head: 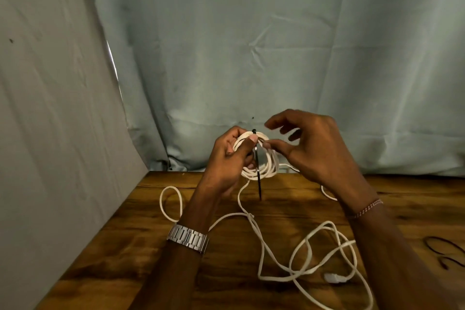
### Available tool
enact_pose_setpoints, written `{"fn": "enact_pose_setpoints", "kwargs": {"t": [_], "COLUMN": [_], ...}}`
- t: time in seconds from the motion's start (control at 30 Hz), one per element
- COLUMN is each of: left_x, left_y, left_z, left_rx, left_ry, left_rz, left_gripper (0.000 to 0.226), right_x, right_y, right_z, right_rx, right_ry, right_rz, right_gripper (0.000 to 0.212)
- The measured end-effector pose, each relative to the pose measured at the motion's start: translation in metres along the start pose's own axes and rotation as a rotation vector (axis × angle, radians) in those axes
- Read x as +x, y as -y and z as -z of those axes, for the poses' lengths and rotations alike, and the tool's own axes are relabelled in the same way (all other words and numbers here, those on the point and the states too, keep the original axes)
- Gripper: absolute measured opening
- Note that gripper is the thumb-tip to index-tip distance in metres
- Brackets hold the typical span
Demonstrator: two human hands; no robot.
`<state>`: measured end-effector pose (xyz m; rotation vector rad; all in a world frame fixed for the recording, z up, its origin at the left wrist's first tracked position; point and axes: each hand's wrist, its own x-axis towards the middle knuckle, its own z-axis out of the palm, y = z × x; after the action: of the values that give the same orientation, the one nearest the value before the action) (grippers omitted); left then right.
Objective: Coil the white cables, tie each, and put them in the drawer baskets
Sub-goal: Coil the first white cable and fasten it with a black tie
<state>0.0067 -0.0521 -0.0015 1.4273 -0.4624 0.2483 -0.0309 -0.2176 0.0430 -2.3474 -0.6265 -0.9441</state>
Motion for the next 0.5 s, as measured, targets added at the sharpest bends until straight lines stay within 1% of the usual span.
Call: {"fn": "enact_pose_setpoints", "kwargs": {"t": [0.03,0.1,0.17,0.27,0.33,0.43,0.5], "left_x": [0.0,-0.001,-0.001,-0.001,-0.001,-0.003,-0.003], "left_y": [0.0,-0.001,-0.001,0.0,0.0,0.0,0.001], "left_z": [0.0,0.0,-0.001,-0.001,-0.002,-0.007,-0.009], "left_rx": [0.005,0.009,0.05,0.137,0.19,0.274,0.272], "left_ry": [0.004,0.028,0.05,0.052,0.071,0.093,0.091], "left_rz": [0.001,-0.004,-0.023,-0.062,-0.103,-0.151,-0.15], "left_gripper": [0.012,0.013,0.015,0.017,0.017,0.016,0.016], "right_x": [0.0,0.0,0.0,0.0,0.0,0.0,0.0], "right_y": [-0.001,-0.003,-0.003,-0.006,-0.008,-0.012,-0.014], "right_z": [-0.003,-0.01,-0.015,-0.018,-0.02,-0.022,-0.026], "right_rx": [0.027,0.062,0.111,0.172,0.117,0.042,0.002], "right_ry": [-0.016,0.017,0.053,0.091,0.091,-0.004,-0.066], "right_rz": [-0.036,-0.084,-0.121,-0.158,-0.122,-0.08,-0.058], "right_gripper": [0.047,0.062,0.065,0.059,0.049,0.034,0.027]}}
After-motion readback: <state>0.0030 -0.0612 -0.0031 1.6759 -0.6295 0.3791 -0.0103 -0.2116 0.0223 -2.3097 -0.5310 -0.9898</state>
